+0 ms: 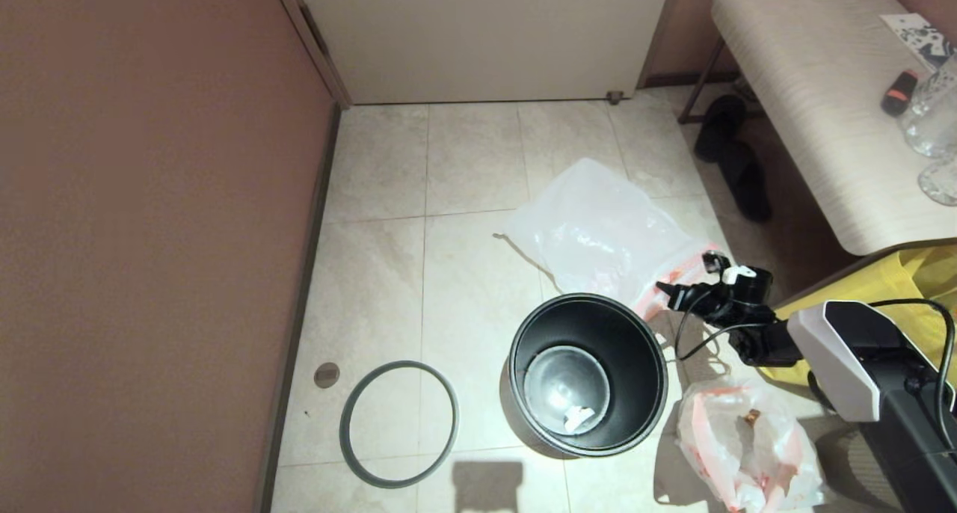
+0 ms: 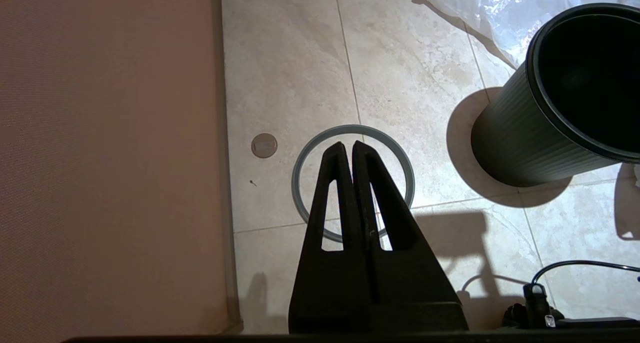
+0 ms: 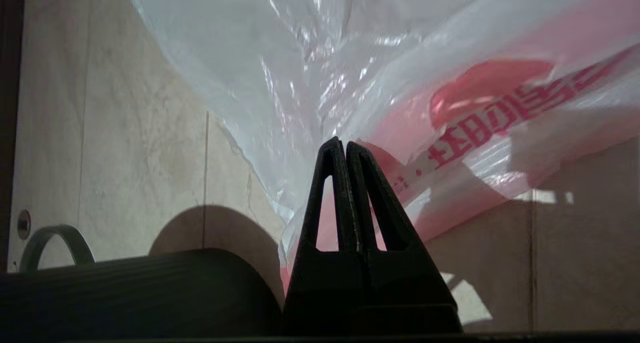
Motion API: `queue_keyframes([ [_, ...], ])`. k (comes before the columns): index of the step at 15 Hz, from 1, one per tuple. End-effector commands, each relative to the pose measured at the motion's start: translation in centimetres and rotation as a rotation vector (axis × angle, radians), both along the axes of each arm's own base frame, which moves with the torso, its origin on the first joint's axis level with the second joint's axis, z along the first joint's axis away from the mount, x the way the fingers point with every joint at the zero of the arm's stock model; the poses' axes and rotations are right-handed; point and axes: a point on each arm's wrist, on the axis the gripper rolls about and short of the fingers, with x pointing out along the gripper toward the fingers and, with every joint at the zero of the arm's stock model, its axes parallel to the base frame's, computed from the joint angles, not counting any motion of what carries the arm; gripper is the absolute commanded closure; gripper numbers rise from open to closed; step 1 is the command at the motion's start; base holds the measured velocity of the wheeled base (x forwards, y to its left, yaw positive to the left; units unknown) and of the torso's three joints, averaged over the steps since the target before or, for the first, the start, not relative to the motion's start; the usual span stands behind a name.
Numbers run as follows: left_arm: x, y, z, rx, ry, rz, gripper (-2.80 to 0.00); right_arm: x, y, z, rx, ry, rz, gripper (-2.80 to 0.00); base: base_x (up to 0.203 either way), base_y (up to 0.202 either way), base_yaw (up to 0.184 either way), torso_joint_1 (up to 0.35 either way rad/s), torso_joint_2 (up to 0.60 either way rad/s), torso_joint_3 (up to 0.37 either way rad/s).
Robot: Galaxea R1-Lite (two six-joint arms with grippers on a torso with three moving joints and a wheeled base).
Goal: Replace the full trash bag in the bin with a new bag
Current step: Pick up a new trash bag
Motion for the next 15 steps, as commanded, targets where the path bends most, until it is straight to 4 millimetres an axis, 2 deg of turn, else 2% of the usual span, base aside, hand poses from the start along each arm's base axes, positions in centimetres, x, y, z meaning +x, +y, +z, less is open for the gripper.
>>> queue_keyframes([
  [1,0.0,0.0,0.0,0.0,0.002,0.0,0.0,0.0,-0.6,0.8,0.012,-0.019,-0.014,0.0,0.0,0.0,0.0,0.0,0.0,0.0],
  [5,0.0,0.0,0.0,0.0,0.002,0.0,0.0,0.0,-1.2,0.9,0.045,0.002,-0.062,0.0,0.0,0.0,0.0,0.0,0.0,0.0],
  [6,0.0,0.0,0.0,-0.001,0.002,0.0,0.0,0.0,-1.0,0.7,0.045,0.005,-0.091,-2.8,0.0,0.0,0.0,0.0,0.0,0.0],
  [9,0.0,0.0,0.0,0.0,0.002,0.0,0.0,0.0,-1.1,1.3,0.05,0.001,-0.11,-2.8,0.0,0.0,0.0,0.0,0.0,0.0],
  [11,0.0,0.0,0.0,0.0,0.002,0.0,0.0,-0.1,-1.9,1.3,0.056,0.009,-0.127,-2.8,0.0,0.0,0.0,0.0,0.0,0.0],
  [15,0.0,0.0,0.0,0.0,0.002,0.0,0.0,-0.2,-1.8,0.2,0.058,0.048,-0.117,-2.8,0.0,0.0,0.0,0.0,0.0,0.0],
])
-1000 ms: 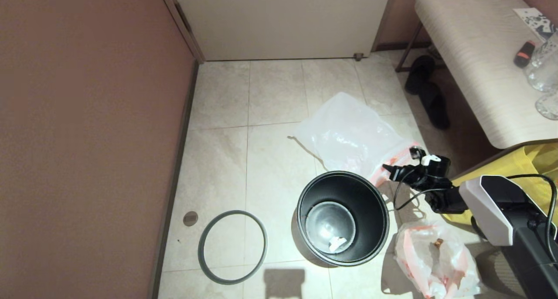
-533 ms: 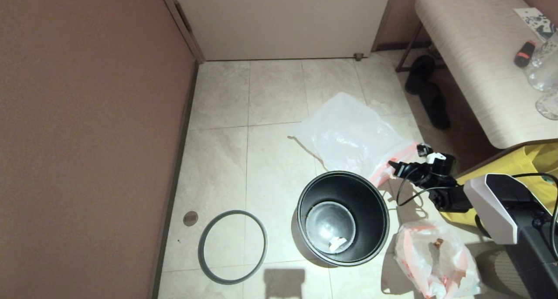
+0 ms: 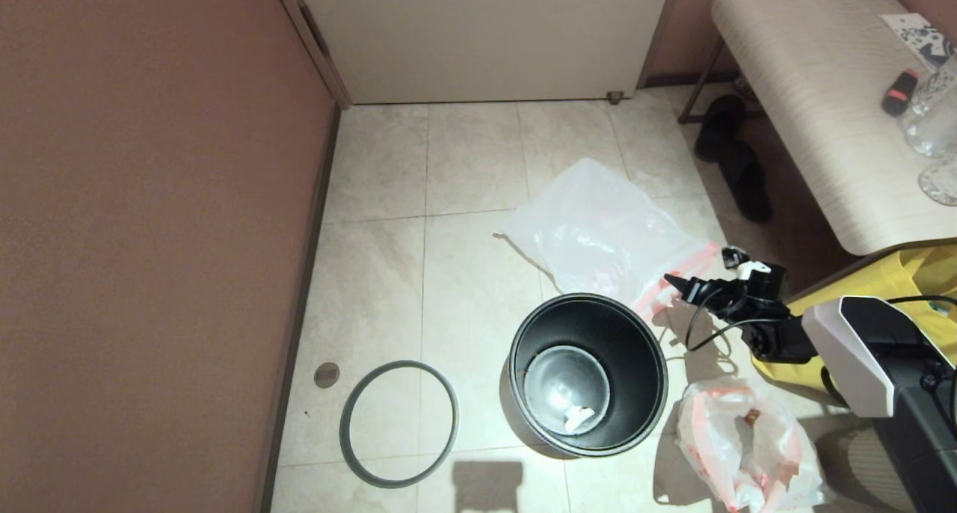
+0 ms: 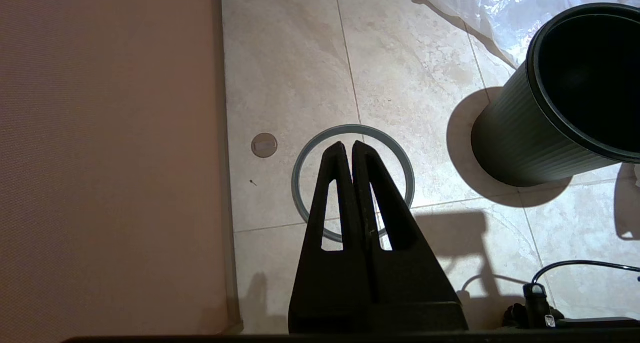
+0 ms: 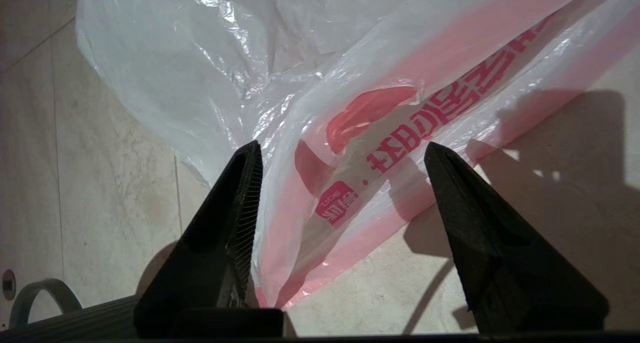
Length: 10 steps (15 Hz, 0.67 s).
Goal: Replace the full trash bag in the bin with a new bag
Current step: Pick up a new trash bag
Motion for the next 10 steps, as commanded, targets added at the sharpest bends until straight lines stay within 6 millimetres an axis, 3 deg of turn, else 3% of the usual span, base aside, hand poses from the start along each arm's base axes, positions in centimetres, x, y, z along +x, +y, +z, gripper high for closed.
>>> queue_keyframes([
  [1,0.0,0.0,0.0,0.0,0.002,-0.001,0.0,0.0,0.3,-1.0,0.002,0.012,0.011,-2.8,0.0,0.0,0.0,0.0,0.0,0.0],
  [6,0.0,0.0,0.0,0.0,0.002,-0.001,0.0,0.0,2.1,-3.0,0.004,0.01,0.071,-2.8,0.0,0.0,0.0,0.0,0.0,0.0],
  [10,0.0,0.0,0.0,0.0,0.002,-0.001,0.0,0.1,4.5,-2.9,0.01,-0.004,0.159,-2.8,0.0,0.0,0.0,0.0,0.0,0.0],
])
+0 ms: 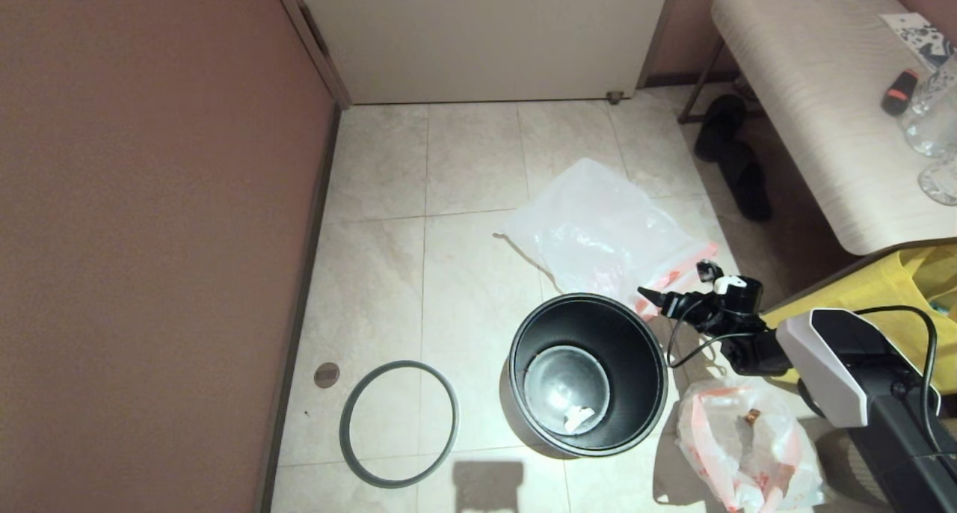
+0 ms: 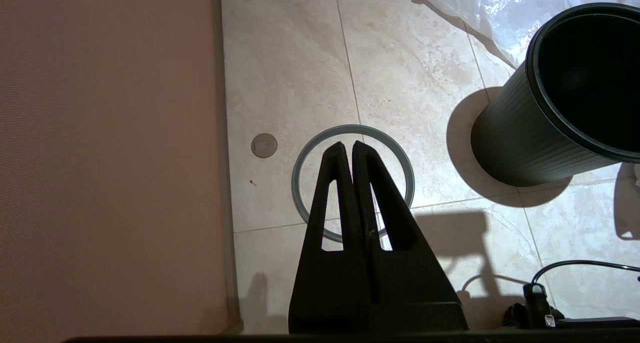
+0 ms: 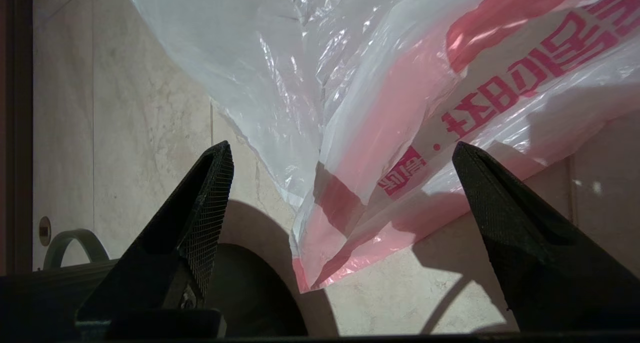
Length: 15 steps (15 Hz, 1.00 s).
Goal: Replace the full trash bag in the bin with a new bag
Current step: Pick up a new trash bag
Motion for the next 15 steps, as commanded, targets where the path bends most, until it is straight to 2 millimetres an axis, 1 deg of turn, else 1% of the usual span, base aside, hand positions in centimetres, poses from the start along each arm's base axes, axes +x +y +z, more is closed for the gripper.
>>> queue_keyframes([
  [1,0.0,0.0,0.0,0.001,0.001,0.0,0.0,0.1,1.5,-0.1,0.002,-0.005,0.036,-2.8,0.0,0.0,0.0,0.0,0.0,0.0],
  [4,0.0,0.0,0.0,0.001,0.001,0.0,0.0,0.1,1.8,-0.1,0.01,0.014,0.078,-2.8,0.0,0.0,0.0,0.0,0.0,0.0],
  [7,0.0,0.0,0.0,0.001,0.001,0.0,0.0,0.2,2.5,1.3,0.01,0.012,0.099,-2.8,0.0,0.0,0.0,0.0,0.0,0.0],
  [10,0.0,0.0,0.0,0.001,0.001,0.0,0.0,0.1,2.2,0.9,0.01,0.024,0.093,-2.8,0.0,0.0,0.0,0.0,0.0,0.0],
  [15,0.0,0.0,0.0,0.001,0.001,0.0,0.0,0.1,2.5,0.7,-0.029,0.025,0.112,-2.8,0.0,0.0,0.0,0.0,0.0,0.0],
])
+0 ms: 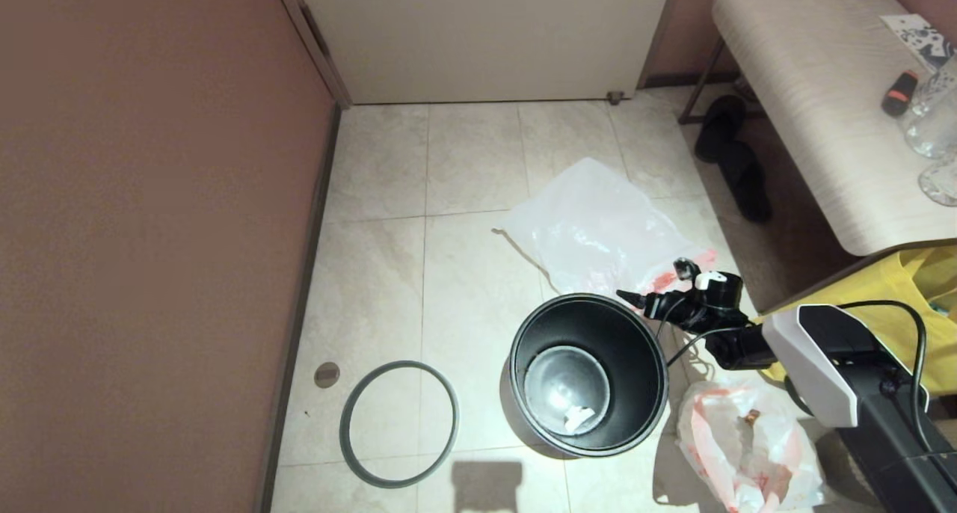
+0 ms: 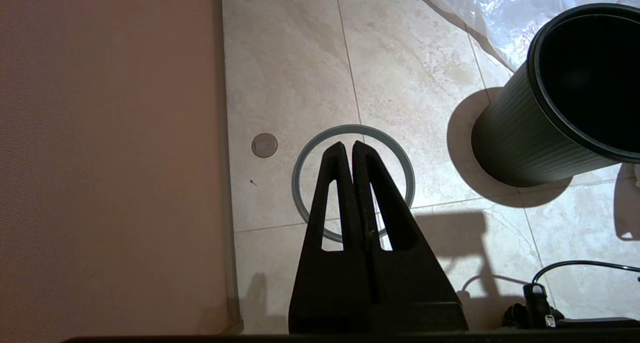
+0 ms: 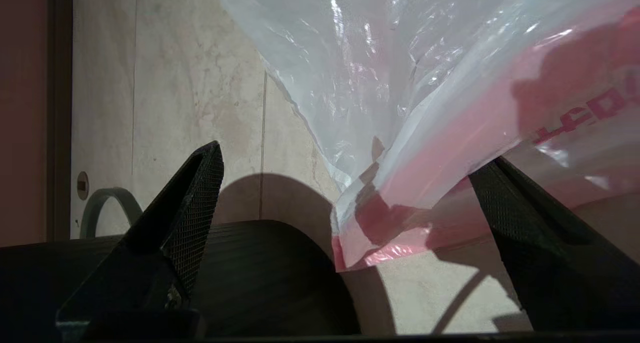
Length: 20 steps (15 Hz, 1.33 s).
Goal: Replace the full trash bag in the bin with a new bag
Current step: Pick up a new trash bag
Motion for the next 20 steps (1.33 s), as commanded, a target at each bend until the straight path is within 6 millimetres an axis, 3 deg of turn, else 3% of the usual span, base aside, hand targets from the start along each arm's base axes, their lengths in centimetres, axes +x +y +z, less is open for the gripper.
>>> queue_keyframes([
  [1,0.0,0.0,0.0,0.0,0.001,0.0,0.0,0.0,0.3,0.2,-0.001,-0.006,0.014,-2.8,0.0,0.0,0.0,0.0,0.0,0.0],
  [9,0.0,0.0,0.0,0.0,0.001,0.0,0.0,0.0,1.6,0.1,-0.009,-0.003,0.051,-2.8,0.0,0.0,0.0,0.0,0.0,0.0],
  [10,0.0,0.0,0.0,0.0,0.001,0.0,0.0,0.0,1.7,0.2,-0.009,-0.003,0.052,0.0,0.0,0.0,0.0,0.0,0.0,0.0],
  [20,0.0,0.0,0.0,0.0,0.001,0.0,0.0,-0.1,2.0,-0.1,-0.009,0.007,0.058,0.0,0.0,0.0,0.0,0.0,0.0,0.0],
])
